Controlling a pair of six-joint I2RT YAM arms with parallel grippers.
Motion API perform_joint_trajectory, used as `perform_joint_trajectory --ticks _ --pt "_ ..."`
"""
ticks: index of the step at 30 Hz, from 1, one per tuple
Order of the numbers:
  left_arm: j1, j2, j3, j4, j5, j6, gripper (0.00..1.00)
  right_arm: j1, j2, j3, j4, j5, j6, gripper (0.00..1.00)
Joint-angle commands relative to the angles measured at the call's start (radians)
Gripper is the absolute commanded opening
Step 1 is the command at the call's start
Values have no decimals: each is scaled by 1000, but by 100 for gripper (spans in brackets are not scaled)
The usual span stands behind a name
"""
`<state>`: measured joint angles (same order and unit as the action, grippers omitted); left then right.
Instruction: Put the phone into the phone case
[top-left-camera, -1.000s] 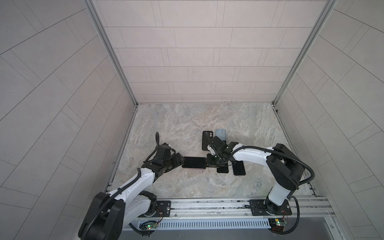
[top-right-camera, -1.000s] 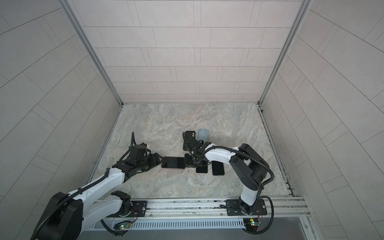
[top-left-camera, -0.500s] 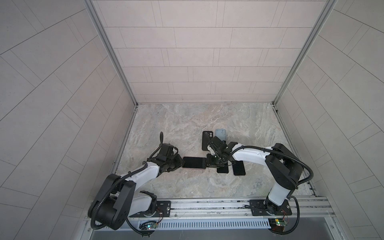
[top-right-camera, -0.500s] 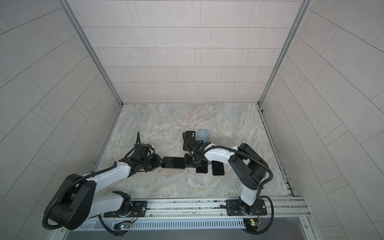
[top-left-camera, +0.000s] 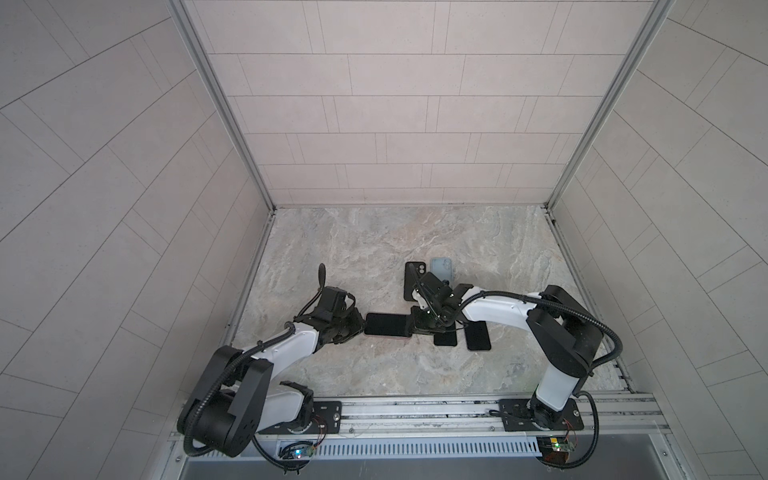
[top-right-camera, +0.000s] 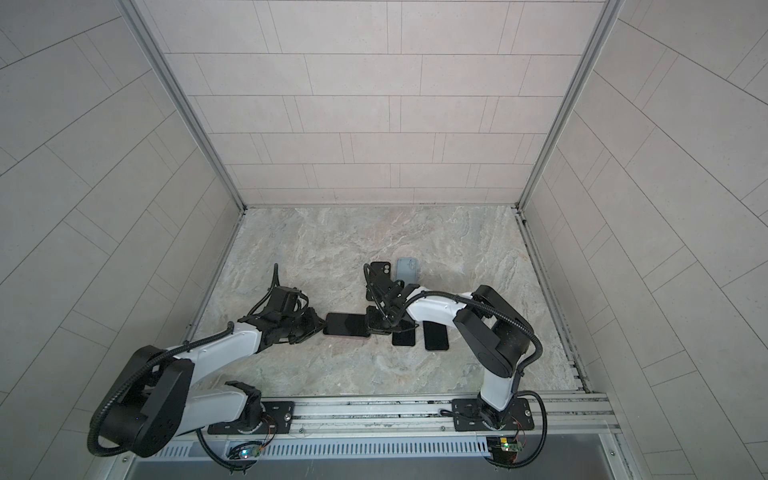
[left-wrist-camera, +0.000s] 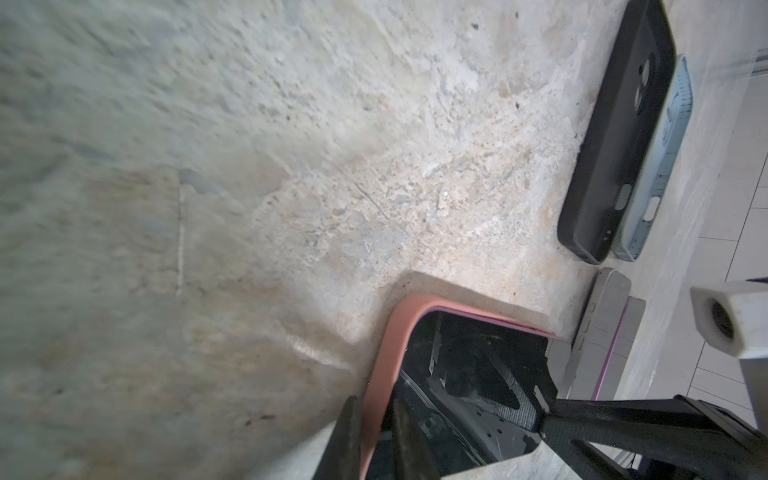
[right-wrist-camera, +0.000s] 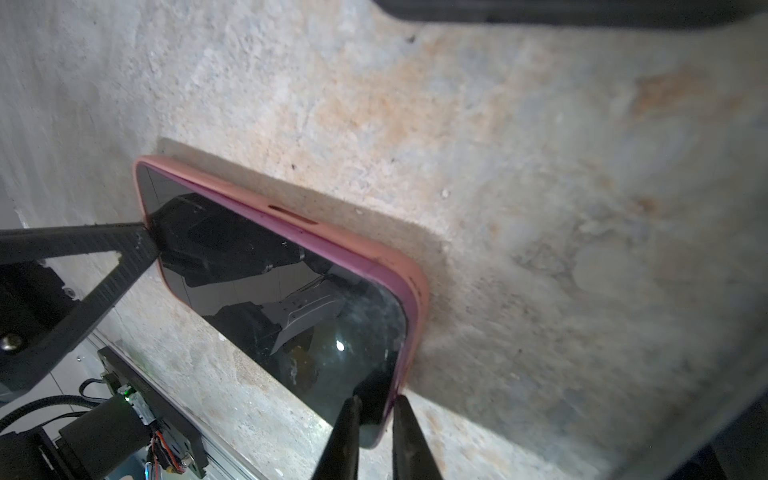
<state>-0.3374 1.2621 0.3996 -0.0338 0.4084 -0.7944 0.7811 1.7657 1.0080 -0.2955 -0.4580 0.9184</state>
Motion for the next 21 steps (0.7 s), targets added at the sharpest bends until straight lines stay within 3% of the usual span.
perform_joint_trajectory --ticks 1,12,21 --pt "-2 -15 -7 40 42 -13 15 33 29 16 38 -2 26 17" --pt "-2 -65 -37 27 39 -17 14 39 -35 16 -61 32 -18 22" --pt "-2 -78 -40 23 36 -17 14 40 -88 -25 -57 49 -3 19"
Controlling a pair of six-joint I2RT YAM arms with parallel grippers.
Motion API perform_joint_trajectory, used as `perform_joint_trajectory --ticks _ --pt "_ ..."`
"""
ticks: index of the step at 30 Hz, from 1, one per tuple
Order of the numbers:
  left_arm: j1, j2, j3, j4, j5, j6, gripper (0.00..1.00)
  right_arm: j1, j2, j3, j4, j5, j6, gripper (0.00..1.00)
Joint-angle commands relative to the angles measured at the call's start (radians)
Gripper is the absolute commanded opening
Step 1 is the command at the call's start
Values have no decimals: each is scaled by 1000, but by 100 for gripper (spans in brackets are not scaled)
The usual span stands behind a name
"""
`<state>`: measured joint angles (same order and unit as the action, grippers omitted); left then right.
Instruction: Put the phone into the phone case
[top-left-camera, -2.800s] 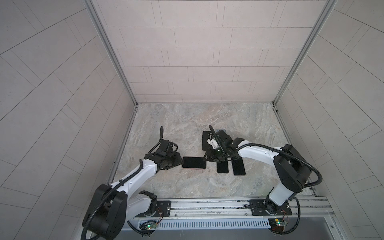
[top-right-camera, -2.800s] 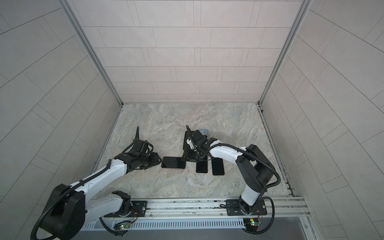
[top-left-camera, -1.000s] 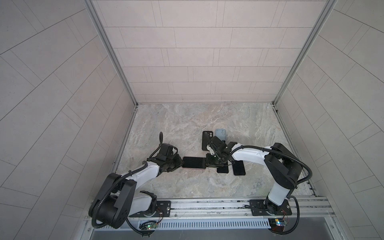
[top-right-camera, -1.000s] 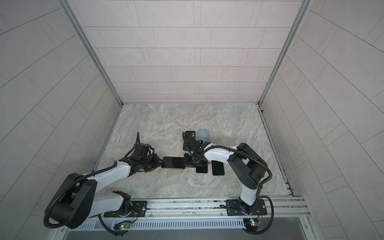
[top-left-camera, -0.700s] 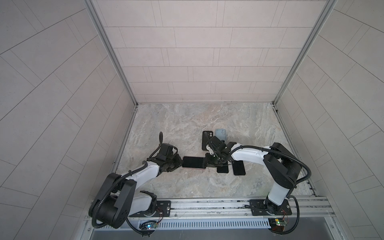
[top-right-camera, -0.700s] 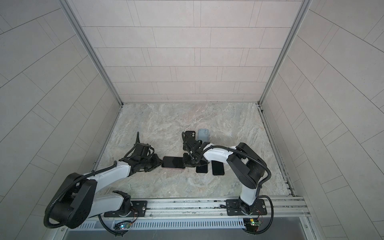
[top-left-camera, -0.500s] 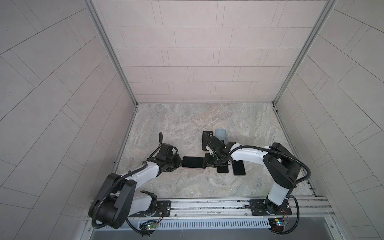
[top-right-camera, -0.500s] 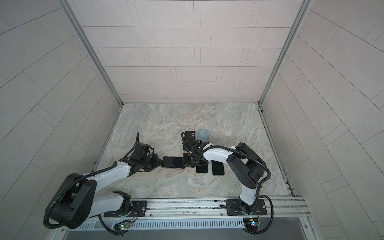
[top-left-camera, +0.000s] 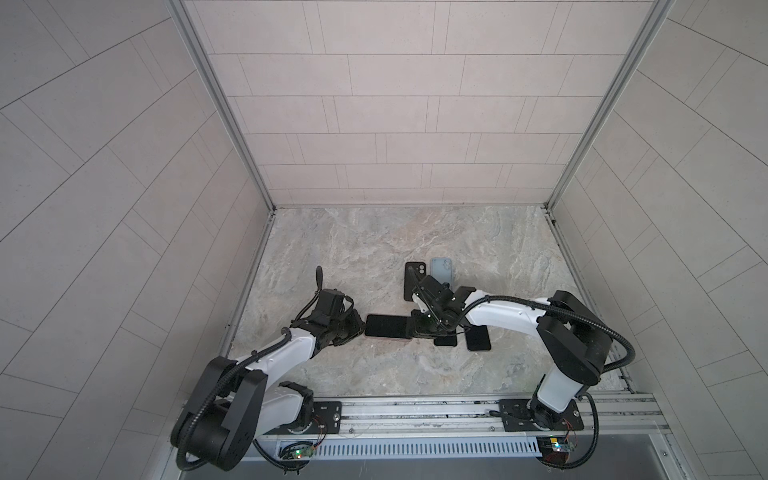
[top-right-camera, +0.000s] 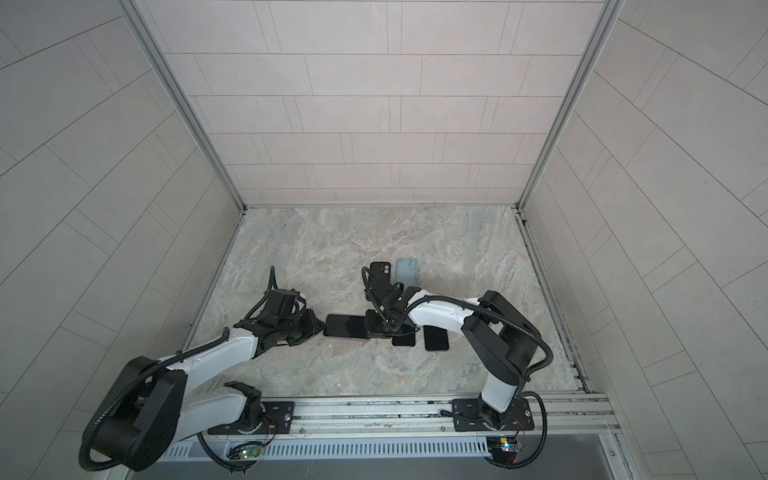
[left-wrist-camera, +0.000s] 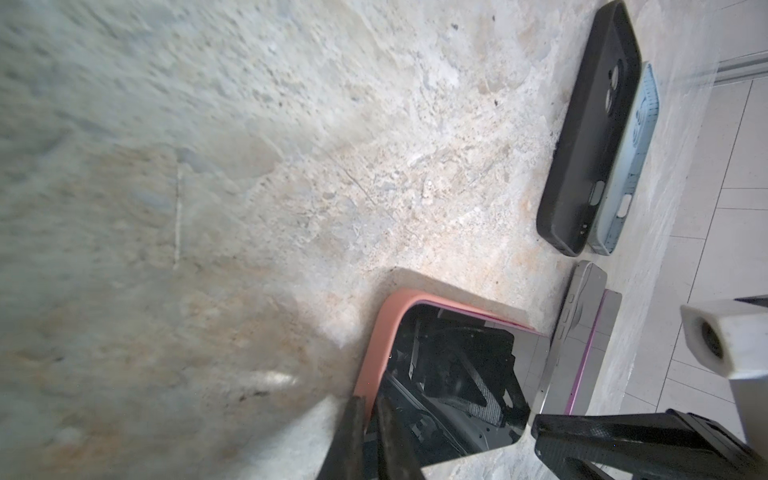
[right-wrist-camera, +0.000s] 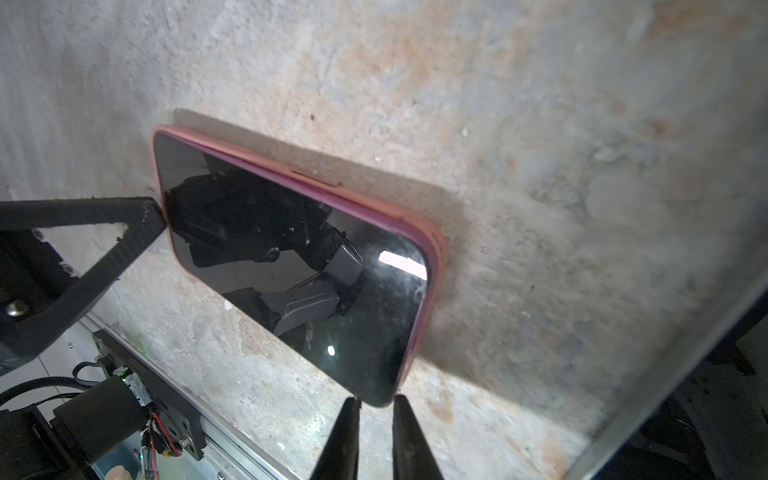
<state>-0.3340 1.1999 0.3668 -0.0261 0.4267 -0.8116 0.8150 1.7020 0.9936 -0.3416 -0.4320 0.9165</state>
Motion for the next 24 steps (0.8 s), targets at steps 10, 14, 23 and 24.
perform_joint_trajectory --ticks 10,14,23,24 --pt "-5 -35 -14 9 17 -4 14 10 3 -18 5 24 25 18" --pt "-5 -33 -17 13 21 -6 14 22 22 -14 19 15 31 17" --pt "-5 -37 -30 18 23 -5 14 42 38 -21 15 35 80 15" --pt "-5 -35 -31 18 24 -2 14 44 37 -20 13 37 86 15"
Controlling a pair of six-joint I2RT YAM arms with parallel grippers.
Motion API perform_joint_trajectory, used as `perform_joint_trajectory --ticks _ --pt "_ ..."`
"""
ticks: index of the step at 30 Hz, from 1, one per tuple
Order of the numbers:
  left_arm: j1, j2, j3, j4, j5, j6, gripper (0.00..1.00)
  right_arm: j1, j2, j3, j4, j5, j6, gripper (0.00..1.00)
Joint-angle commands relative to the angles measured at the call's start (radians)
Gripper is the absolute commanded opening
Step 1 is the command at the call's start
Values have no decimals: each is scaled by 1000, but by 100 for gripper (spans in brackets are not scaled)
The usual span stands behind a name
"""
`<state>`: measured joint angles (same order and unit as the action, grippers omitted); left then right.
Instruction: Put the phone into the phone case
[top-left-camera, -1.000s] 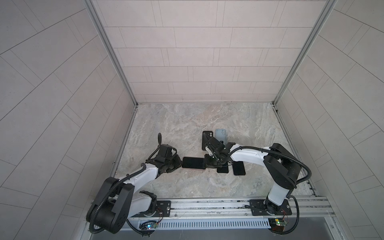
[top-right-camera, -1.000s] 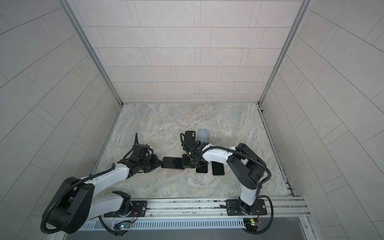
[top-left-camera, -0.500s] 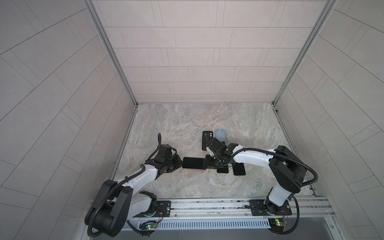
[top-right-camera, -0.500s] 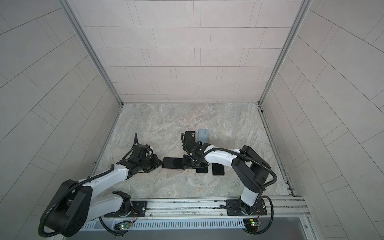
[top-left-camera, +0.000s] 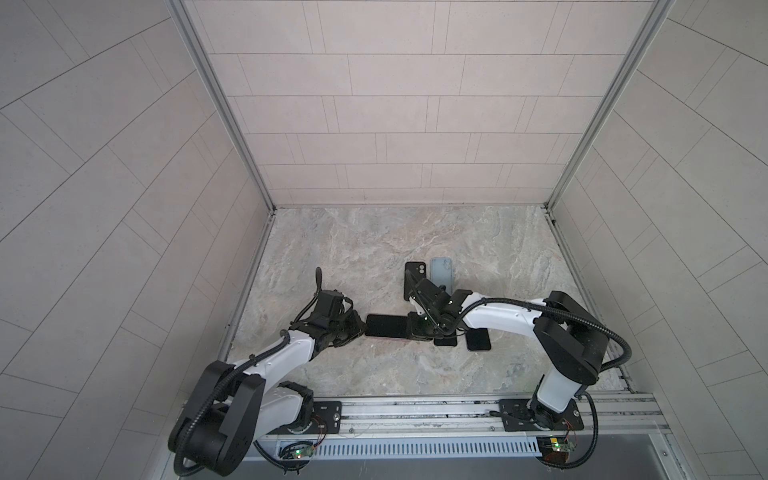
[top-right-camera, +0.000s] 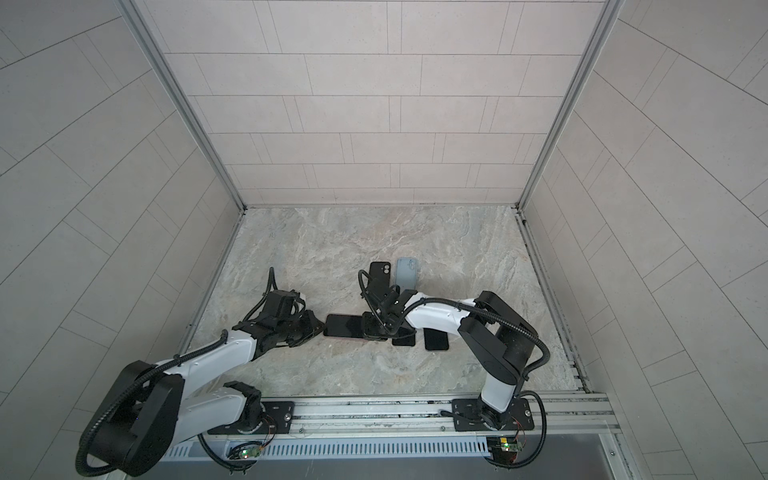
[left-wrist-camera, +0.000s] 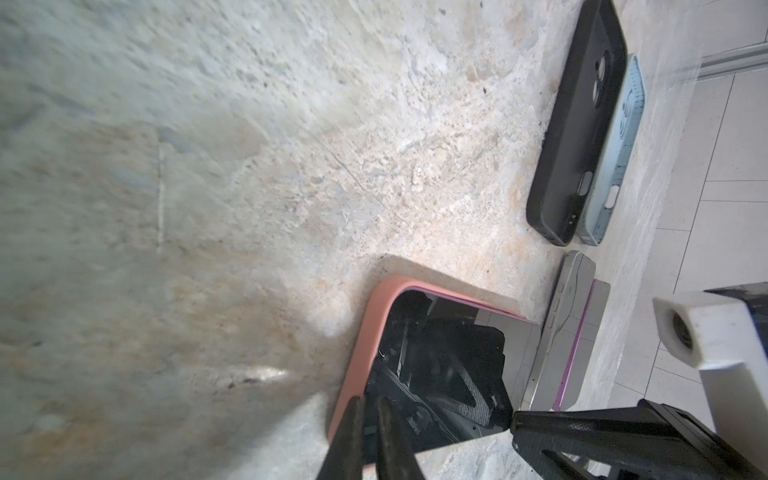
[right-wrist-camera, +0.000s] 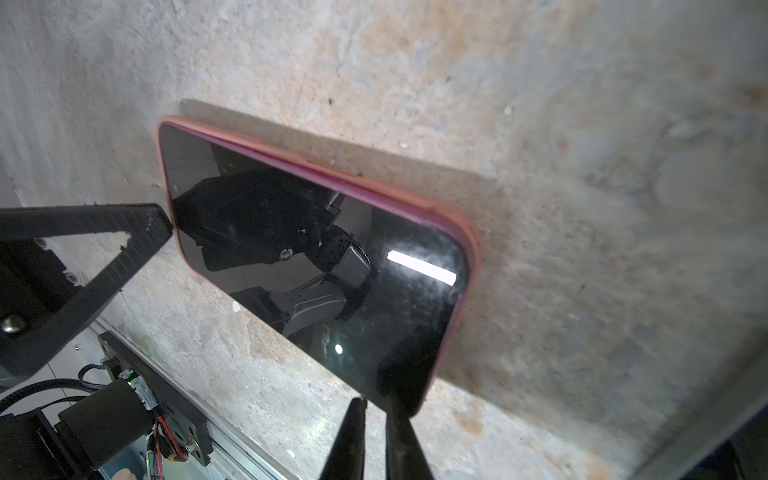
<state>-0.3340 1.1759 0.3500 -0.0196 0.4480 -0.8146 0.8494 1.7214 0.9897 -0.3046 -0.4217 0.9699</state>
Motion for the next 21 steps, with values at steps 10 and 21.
perform_joint_trajectory --ticks 10,21 --pt "-5 -61 -11 -22 7 9 14 19 -60 68 -147 114 -12 15" --pt "-4 -74 16 -86 -29 42 18 26 -52 59 -164 142 0 15"
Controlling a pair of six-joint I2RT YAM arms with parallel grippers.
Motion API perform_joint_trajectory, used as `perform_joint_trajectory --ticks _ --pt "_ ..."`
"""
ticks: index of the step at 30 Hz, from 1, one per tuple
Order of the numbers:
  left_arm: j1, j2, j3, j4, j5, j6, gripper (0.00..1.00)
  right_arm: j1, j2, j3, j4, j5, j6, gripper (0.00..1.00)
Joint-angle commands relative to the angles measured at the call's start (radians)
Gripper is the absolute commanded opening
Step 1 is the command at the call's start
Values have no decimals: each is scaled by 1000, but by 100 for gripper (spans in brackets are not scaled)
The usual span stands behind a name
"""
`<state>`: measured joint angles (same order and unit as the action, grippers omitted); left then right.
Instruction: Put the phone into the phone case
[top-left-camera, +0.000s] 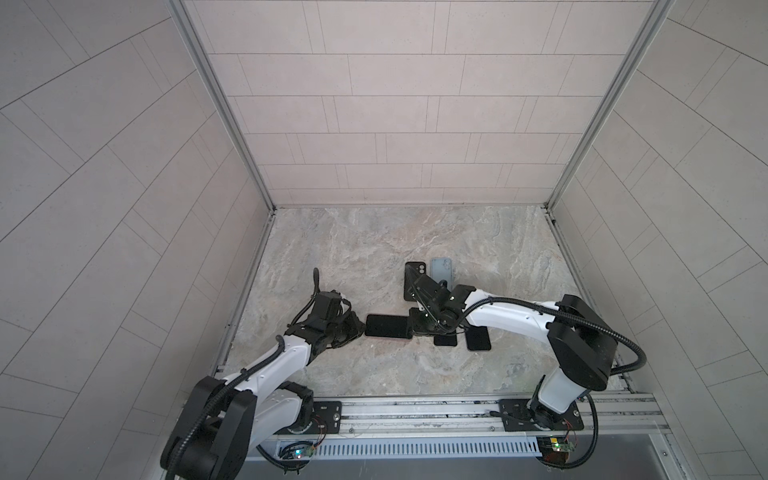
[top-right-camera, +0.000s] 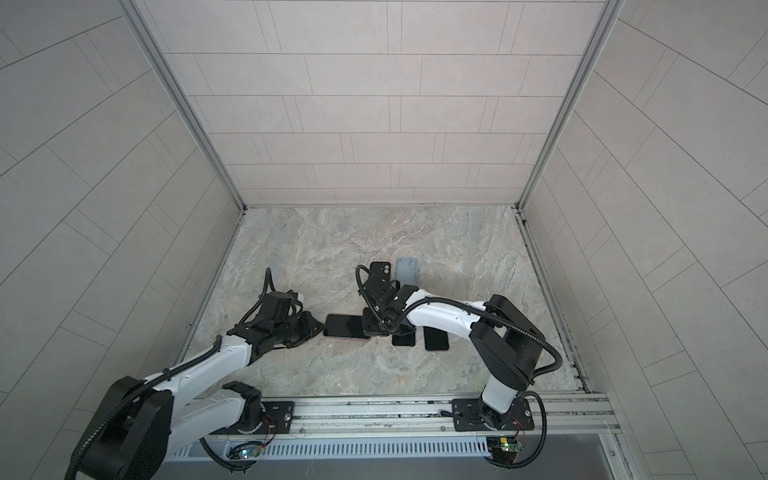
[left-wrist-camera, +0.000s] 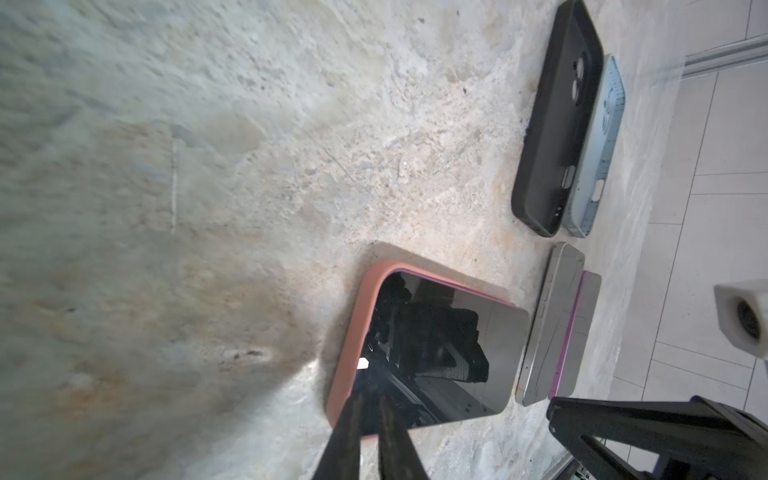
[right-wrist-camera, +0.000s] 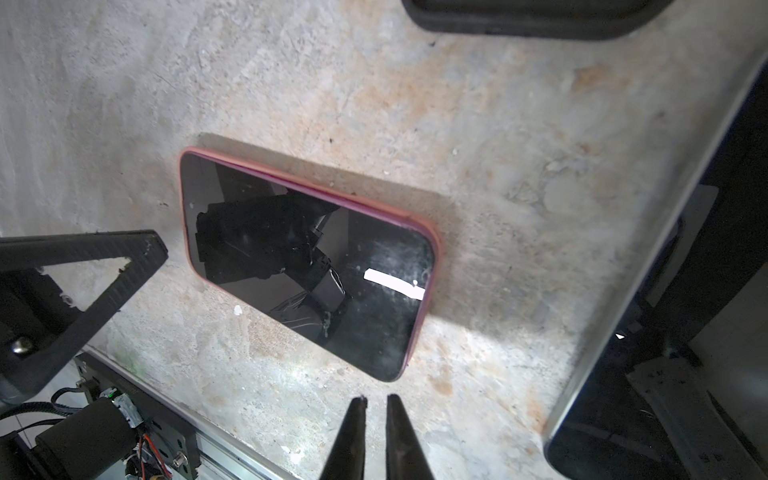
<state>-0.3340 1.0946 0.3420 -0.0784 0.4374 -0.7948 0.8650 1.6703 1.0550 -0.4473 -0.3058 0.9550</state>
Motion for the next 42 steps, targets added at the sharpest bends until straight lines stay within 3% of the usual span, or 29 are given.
perform_joint_trajectory --ticks 1,18,42 --pt "-3 12 27 -25 -17 24 18 12 4 -4 -17 27 16 15" --pt "-3 152 62 -3 1 60 18 14 104 5 35 22 48 14" --pt "-4 132 55 -25 -11 49 17 15 114 -21 2 15 54 13"
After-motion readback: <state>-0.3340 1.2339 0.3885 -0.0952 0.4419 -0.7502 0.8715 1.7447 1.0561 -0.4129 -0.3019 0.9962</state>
